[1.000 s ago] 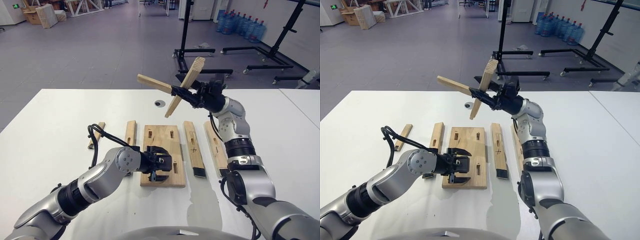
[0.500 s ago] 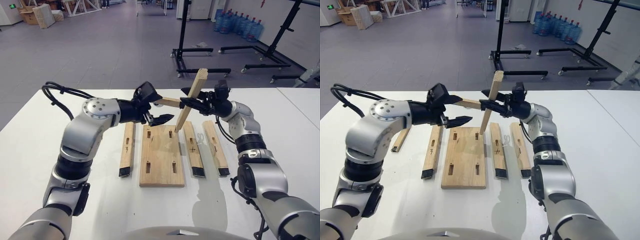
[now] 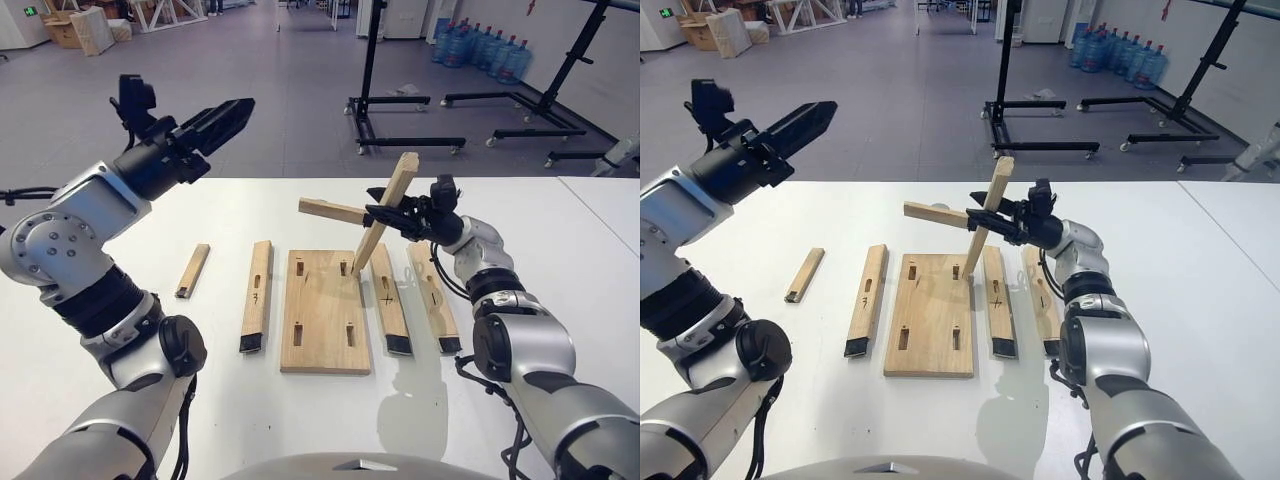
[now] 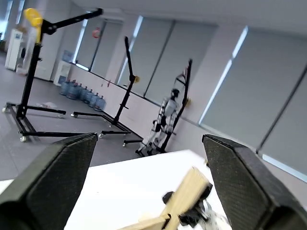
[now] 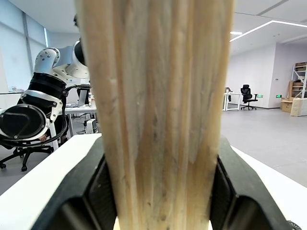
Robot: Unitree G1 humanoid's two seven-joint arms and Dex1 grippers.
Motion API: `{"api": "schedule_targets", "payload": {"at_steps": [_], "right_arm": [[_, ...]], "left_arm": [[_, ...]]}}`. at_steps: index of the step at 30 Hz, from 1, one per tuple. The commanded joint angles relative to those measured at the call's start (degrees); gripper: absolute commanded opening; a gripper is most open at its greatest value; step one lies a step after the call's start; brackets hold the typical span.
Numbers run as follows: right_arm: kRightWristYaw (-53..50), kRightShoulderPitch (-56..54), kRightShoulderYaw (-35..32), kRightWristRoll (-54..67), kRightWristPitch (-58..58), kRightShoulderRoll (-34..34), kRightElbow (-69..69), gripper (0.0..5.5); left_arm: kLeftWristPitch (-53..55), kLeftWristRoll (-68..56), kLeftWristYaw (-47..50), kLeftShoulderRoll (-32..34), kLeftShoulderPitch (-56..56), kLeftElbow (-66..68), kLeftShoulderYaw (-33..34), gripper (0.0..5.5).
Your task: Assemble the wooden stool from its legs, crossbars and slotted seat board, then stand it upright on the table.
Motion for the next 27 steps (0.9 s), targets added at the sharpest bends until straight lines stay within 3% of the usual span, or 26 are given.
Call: {"api": "schedule_targets", "payload": {"at_steps": [1, 11, 27], "right_arm": [[0.1, -0.1, -0.6, 0.6, -3.1, 1.7, -0.9, 2.05], [0.1, 0.1, 1.4, -4.1, -13.2, 4.1, -0.5, 2.05], [0.1, 3.4, 5.0, -2.9, -10.4, 4.6, -1.8, 2.05]], "left_arm": [[0.8, -2.2, 3.3, 0.1, 1.2, 0.8, -0.5, 4.02], [-1.8, -6.0, 6.3, 2.5, 5.7, 1.0, -4.8, 4.02], [-4.4, -11.0, 9.6, 3.9, 7.1, 1.6, -8.0, 4.02]]}}
